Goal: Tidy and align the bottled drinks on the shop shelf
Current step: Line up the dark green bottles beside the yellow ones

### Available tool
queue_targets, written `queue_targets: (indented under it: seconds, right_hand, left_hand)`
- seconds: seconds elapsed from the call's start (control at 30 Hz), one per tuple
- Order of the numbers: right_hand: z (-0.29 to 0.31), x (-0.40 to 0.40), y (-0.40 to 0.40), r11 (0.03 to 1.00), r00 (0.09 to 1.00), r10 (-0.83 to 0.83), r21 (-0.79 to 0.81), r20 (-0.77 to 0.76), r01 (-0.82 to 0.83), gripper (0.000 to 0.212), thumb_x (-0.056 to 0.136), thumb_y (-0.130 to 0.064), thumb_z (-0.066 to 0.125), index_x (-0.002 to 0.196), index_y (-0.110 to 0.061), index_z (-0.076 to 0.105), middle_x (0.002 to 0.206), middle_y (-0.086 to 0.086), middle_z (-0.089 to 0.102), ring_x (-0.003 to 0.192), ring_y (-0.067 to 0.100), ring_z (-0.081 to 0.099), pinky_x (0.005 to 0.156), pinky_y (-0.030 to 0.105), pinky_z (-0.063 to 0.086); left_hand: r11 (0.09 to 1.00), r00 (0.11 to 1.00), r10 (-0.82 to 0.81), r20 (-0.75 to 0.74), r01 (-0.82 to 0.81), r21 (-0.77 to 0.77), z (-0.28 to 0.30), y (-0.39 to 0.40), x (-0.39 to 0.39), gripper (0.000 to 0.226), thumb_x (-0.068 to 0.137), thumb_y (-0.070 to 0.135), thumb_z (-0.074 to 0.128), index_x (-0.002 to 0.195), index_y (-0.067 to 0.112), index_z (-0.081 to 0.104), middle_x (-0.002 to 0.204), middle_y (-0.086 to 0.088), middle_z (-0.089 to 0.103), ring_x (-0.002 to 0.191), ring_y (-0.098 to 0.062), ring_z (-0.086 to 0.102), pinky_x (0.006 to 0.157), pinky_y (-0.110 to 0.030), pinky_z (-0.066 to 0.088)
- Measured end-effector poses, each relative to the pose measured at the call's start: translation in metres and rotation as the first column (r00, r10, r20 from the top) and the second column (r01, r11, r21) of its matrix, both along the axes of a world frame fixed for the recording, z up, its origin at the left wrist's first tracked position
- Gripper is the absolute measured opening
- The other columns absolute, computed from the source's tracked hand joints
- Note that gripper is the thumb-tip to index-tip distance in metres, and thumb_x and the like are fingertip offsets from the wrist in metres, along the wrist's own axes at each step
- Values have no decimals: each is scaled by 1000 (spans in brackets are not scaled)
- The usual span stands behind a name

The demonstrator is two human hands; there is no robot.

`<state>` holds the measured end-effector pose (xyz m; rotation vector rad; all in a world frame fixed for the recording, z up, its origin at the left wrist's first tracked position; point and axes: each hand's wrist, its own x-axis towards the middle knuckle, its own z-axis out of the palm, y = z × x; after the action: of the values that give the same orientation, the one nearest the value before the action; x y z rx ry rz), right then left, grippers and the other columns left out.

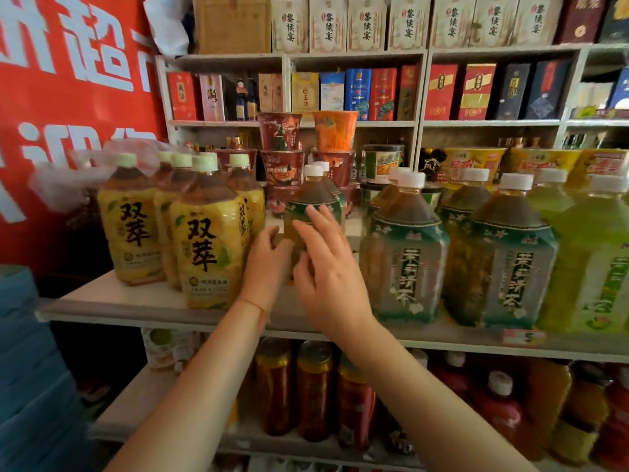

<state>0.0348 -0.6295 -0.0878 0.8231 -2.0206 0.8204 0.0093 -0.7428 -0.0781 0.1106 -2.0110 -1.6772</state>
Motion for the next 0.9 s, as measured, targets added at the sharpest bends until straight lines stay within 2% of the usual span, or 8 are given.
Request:
queue_targets:
  seconds: [0.03,0.1,0.17,0.37,0.57,0.67,0.77,0.9]
  right_hand:
    - [5,0,-11,997,983,16,-79,185,-1,58,99,-14,47,154,-6,32,164,11,22,154,22,14,123,30,15]
    - [16,-10,-27,957,851,67,-274,520,92,81,98,-18,55,160,-15,4,167,6,9,154,22,9,124,39,20]
    - [27,-27,-36,900,752,107,-385,650,206,95,94,-22,63,160,-19,-6,166,5,13,152,24,17,121,44,28]
    - [32,-57,-41,841,619,118,-410,776,354,102,83,-44,77,155,-13,12,154,11,37,137,32,44,110,48,44]
    - [35,-57,-41,818,615,175,-461,769,343,112,59,-58,85,150,-17,35,142,2,52,131,27,51,107,47,47]
    - [36,-54,-40,839,587,150,-417,796,351,90,71,-49,84,146,-19,42,138,3,55,126,27,54,106,47,48]
    - [35,-52,-45,866,573,114,-364,811,343,69,87,-36,72,145,-18,39,135,6,56,120,28,57,104,49,49]
    - [28,-48,-48,843,622,99,-397,777,362,54,97,-27,57,141,-8,34,122,12,53,117,31,56,100,48,49]
  left_hand:
    - [997,997,-74,35,74,1,1,-6,-1,39,97,34,56,134,22,50,126,6,59,118,-12,55,97,-29,44]
    - [988,986,-156,63,156,0,-2,-14,-4,70,91,56,52,153,27,35,152,7,44,141,-15,39,118,-40,30]
    - [986,984,-161,77,164,-26,1,-18,-1,72,97,59,40,160,29,21,166,5,23,153,-19,20,125,-44,16]
    - [981,978,-185,92,190,-47,-3,-22,-5,72,105,53,32,163,20,3,170,0,7,156,-20,6,127,-44,9]
    - [968,971,-238,-14,236,-89,-4,-26,-8,73,103,52,36,162,22,6,168,1,12,155,-18,8,124,-39,9]
    - [932,943,-292,-160,243,-268,-5,-29,2,67,106,40,42,162,24,9,169,6,8,153,-6,4,126,-35,9]
    - [833,885,-262,-386,6,-553,7,-30,16,58,105,26,47,159,21,25,170,-1,10,156,-12,2,126,-31,8]
    - [633,787,-200,-584,-351,-690,19,-38,12,43,98,22,45,138,10,56,159,-15,36,151,-30,26,123,-48,27]
